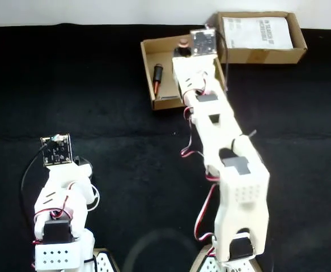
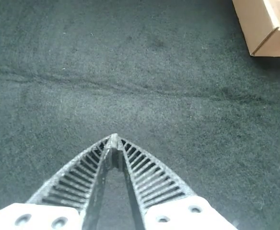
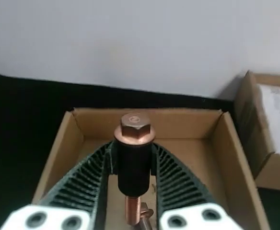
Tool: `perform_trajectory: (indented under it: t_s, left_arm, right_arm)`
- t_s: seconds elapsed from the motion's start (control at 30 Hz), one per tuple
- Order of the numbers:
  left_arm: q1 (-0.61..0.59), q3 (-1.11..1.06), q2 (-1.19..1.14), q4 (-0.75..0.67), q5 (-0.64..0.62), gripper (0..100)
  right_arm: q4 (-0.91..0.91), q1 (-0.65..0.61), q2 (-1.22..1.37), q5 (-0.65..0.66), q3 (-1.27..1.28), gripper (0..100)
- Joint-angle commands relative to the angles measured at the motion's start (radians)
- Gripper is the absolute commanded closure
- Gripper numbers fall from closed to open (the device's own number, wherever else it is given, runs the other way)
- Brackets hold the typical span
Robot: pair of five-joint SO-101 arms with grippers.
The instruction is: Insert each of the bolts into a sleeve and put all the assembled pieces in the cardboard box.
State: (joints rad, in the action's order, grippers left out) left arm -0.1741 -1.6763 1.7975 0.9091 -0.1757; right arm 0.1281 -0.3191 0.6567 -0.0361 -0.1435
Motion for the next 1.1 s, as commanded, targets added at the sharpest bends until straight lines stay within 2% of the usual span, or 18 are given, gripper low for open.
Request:
perform_trajectory:
  t_s: [0.0,0.1,0.27,0.33,0.5,0.57,1.07]
  left_arm:
    - [-0.005,-0.018,0.016,0.002,-0.005,99]
    - [-0.005,-0.018,0.016,0.002,-0.005,99]
    - [-0.004,-0.018,0.016,0.002,-0.005,99]
    - [-0.004,-0.018,0.016,0.002,-0.005,99]
    - [-0.002,-0.018,0.016,0.002,-0.005,99]
    - [-0.002,-0.018,0.016,0.002,-0.005,99]
    - [0.012,-0.018,0.01,0.0,-0.002,99]
  right_arm:
    - [-0.001,-0.007,0.073,0.009,-0.142,99.2]
    - [-0.019,-0.008,0.134,0.009,-0.177,99.2]
    - [-0.265,-0.038,0.15,0.009,-0.285,97.4]
    - [-0.366,-0.045,0.15,0.009,-0.343,90.9]
    - [-0.593,-0.054,0.147,0.011,-0.472,67.3]
    - [-0.67,-0.054,0.143,0.012,-0.527,63.2]
    - [-1.371,-0.068,0.147,0.008,-1.291,65.2]
